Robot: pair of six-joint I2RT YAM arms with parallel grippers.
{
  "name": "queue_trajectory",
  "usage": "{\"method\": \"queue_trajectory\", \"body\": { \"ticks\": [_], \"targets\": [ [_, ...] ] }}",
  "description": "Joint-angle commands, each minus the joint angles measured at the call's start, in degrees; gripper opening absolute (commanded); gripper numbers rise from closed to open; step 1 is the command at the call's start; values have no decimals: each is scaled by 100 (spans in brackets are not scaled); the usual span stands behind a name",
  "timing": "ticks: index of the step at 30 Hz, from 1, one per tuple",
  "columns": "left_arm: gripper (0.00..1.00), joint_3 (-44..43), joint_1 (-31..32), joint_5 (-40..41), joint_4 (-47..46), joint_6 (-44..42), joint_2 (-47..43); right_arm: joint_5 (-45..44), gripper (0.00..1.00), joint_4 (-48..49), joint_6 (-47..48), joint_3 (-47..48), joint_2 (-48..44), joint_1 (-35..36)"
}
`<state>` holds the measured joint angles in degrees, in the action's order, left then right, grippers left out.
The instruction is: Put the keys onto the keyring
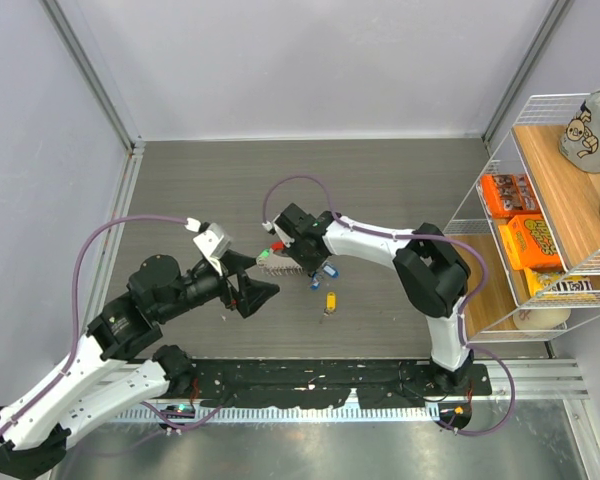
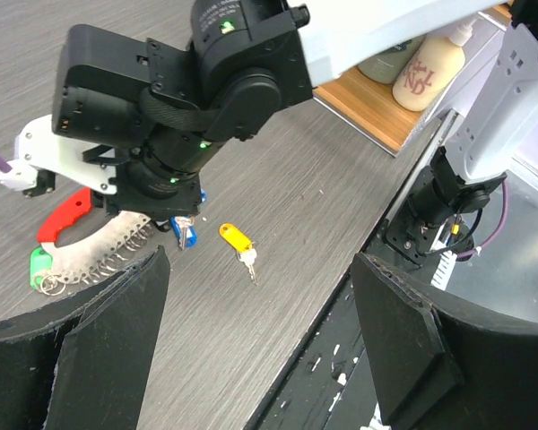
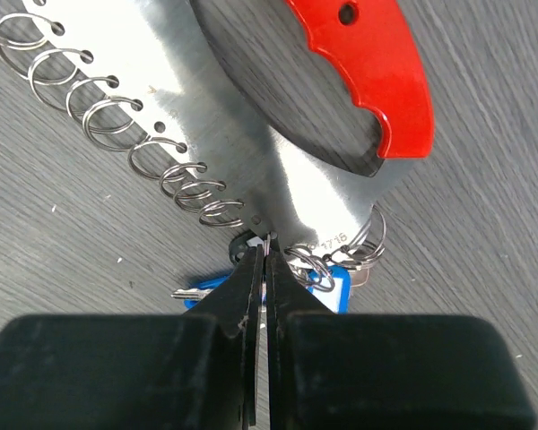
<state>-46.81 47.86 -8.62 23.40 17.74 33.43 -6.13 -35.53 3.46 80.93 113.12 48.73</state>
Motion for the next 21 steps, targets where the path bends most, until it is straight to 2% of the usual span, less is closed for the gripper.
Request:
{"method": "queue_trajectory", "body": {
  "ticks": [1, 8, 12, 18, 21],
  "targets": [
    [89, 40, -13, -192, -301, 54, 49, 384, 5, -542, 286, 458, 324, -13],
    [89, 23, -22, -245, -336, 19, 76, 393, 5, -938, 374, 1083, 632, -13],
    [89, 5, -22, -298, -327, 2, 102, 376, 21, -1017, 339, 1259, 641, -13],
    [89, 14, -22, -333, -397, -25, 137, 367, 45, -666, 146, 829, 27, 5],
    [89, 22, -22, -394, -424, -25, 164, 192, 49, -421, 14, 470, -272, 14]
  ]
}}
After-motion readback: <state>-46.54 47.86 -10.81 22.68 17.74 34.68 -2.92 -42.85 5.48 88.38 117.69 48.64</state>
